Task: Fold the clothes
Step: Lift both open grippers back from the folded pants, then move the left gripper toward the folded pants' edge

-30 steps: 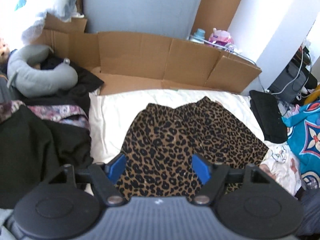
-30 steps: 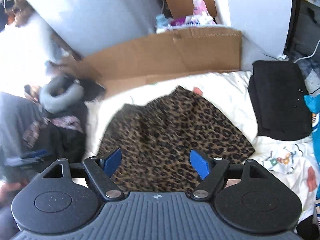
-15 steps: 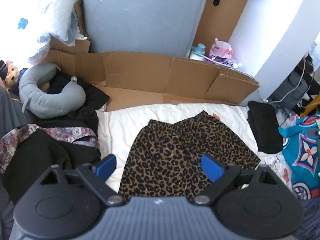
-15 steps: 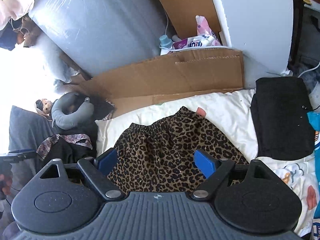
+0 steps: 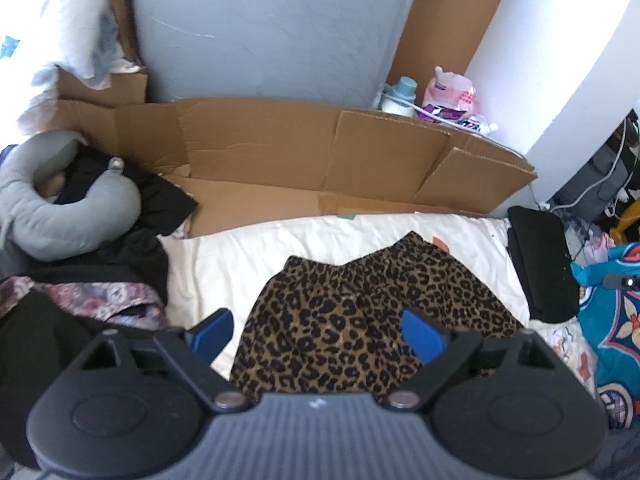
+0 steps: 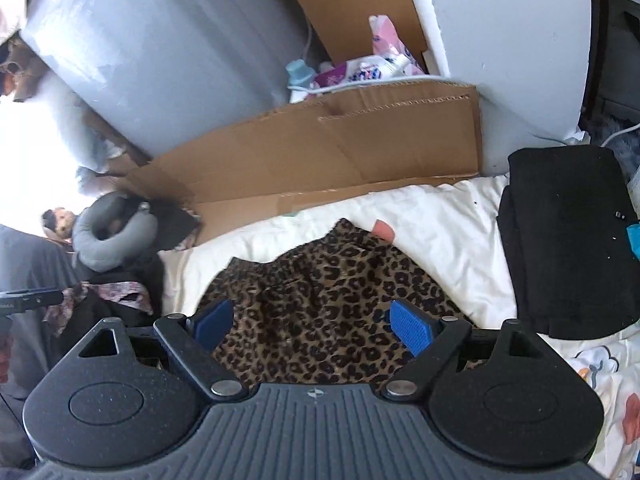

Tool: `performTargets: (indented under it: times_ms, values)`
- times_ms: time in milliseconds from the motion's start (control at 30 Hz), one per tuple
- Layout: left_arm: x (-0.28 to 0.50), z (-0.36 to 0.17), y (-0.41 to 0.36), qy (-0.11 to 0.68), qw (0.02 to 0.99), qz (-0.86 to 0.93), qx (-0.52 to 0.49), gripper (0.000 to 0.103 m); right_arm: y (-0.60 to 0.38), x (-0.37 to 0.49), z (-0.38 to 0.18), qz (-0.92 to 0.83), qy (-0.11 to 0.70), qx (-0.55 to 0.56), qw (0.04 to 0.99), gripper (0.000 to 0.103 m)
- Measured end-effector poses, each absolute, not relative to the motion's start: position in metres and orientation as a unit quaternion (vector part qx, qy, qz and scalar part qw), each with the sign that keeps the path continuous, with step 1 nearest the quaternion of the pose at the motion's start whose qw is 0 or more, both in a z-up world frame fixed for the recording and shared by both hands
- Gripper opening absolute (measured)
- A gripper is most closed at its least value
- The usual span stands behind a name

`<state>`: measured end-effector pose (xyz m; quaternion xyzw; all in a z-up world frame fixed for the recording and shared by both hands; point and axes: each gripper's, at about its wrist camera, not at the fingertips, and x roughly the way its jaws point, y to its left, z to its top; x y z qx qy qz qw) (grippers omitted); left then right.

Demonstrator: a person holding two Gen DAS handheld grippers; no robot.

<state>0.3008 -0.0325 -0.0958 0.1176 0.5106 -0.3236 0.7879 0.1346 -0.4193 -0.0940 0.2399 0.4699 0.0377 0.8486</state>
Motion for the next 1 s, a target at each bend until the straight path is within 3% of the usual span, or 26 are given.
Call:
performTargets:
  times_ms: [567, 833, 1000]
  values:
    - [0.377, -0.216, -0.068, 0.532, 0.785, -0.306, 0.087, 0.088, -0.434, 0.22, -0.188, 0.013, 0.487, 0.198, 0.85, 0.09]
    - [0.402, -0.271, -0.077, 0.546, 0.776, -0.311, 0.062, 0.085, -0.45, 0.241, -0.251, 0.041, 0.463, 0.274, 0.842, 0.09]
    - [0.413, -0.306, -0.085, 0.545, 0.774, -0.317, 0.066, 0.084, -0.44, 0.263, -0.283, 0.061, 0.444, 0.254, 0.857, 0.09]
